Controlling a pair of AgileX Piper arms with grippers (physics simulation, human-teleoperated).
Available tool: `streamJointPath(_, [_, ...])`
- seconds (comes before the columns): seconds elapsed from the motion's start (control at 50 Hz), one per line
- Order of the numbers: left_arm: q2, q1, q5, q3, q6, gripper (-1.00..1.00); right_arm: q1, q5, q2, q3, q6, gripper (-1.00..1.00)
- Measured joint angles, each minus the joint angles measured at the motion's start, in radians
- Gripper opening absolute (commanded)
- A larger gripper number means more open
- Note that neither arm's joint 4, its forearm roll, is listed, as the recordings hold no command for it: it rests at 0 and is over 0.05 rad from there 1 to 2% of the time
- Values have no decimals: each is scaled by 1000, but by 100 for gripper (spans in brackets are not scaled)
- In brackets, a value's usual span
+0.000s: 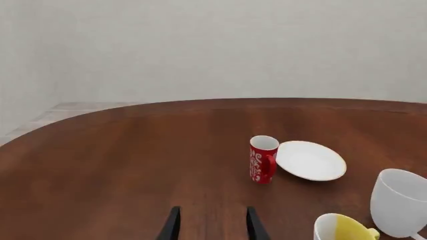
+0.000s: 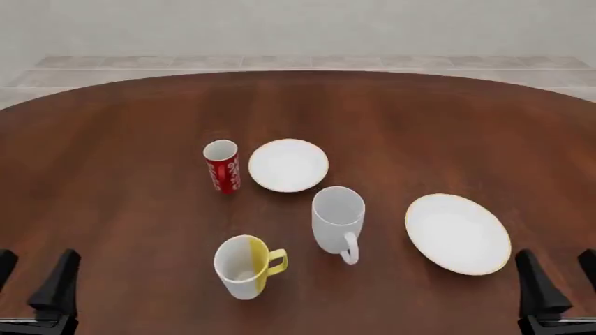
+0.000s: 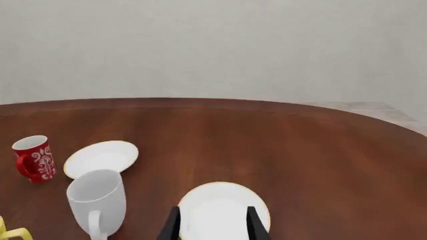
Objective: Put the white mug on the left plate.
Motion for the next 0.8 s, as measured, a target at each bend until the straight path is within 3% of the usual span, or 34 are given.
streamJointPath(0.58, [0, 0, 0, 0, 0, 100, 33, -26, 52, -9, 11, 100])
streamJointPath(0.8, [0, 0, 0, 0, 0, 100, 70, -54, 176, -83, -21, 100])
